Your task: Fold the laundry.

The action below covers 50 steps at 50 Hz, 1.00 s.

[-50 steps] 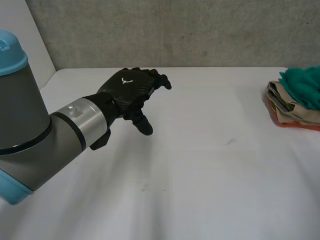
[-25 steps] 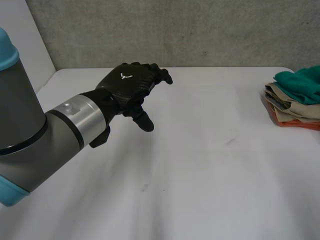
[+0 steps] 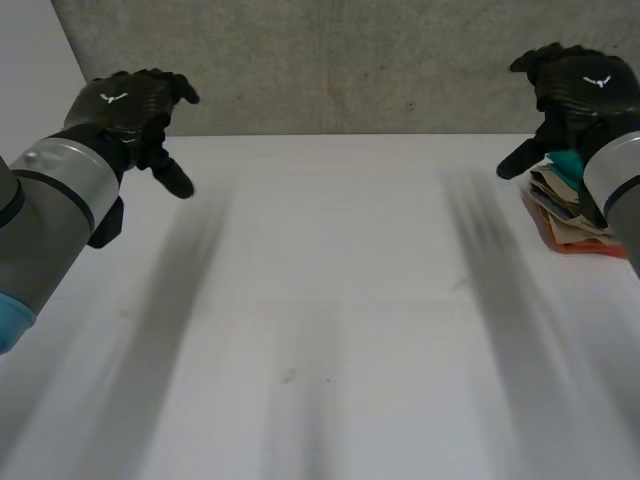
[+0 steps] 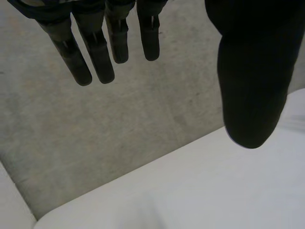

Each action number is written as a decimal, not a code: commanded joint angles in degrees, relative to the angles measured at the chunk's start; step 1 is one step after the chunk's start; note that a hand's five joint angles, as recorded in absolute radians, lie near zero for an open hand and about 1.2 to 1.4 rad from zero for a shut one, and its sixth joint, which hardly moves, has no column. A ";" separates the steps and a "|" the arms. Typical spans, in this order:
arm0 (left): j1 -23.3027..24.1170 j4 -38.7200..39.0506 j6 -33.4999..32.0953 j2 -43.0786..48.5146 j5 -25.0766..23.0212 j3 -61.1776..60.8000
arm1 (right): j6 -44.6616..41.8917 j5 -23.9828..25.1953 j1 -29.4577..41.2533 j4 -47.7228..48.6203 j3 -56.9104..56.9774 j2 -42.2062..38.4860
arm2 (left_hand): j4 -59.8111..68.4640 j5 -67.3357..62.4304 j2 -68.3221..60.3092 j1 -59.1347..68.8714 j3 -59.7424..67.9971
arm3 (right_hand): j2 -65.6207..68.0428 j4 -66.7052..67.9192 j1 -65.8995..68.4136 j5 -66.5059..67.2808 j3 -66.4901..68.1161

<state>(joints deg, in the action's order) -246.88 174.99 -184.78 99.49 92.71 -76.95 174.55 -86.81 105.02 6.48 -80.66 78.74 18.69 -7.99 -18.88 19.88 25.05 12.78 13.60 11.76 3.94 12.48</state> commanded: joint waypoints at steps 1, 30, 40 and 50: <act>-0.97 0.44 -0.32 0.27 3.10 0.31 | -6.24 -2.22 2.91 0.20 0.24 -3.16 | -1.41 0.71 1.60 -2.60 -7.77 | -2.78 -3.60 -1.76 -3.94 -2.48; -0.71 52.36 1.17 21.44 3.18 -17.62 | -2.29 15.00 5.63 38.59 -16.64 -22.31 | -8.47 7.78 8.67 -9.67 -14.84 | -2.78 -3.60 -1.76 -3.94 -2.48; -0.45 59.42 0.91 23.56 3.09 -19.03 | 0.96 15.18 5.81 51.43 -18.22 -24.51 | -8.47 7.78 8.67 -9.67 -14.84 | -2.78 -3.60 -1.76 -3.94 -2.48; 0.17 59.07 0.47 20.14 3.18 -19.29 | 0.53 14.39 5.99 47.58 -18.66 -19.42 | -7.63 6.94 7.83 -8.83 -14.00 | -2.78 -3.60 -1.76 -3.94 -2.48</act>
<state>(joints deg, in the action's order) -246.88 203.28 -184.27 109.93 94.46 -86.26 171.88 -79.36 108.33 30.50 -91.12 66.10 18.36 -7.34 -18.37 19.88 25.05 12.78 13.60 11.76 3.94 12.49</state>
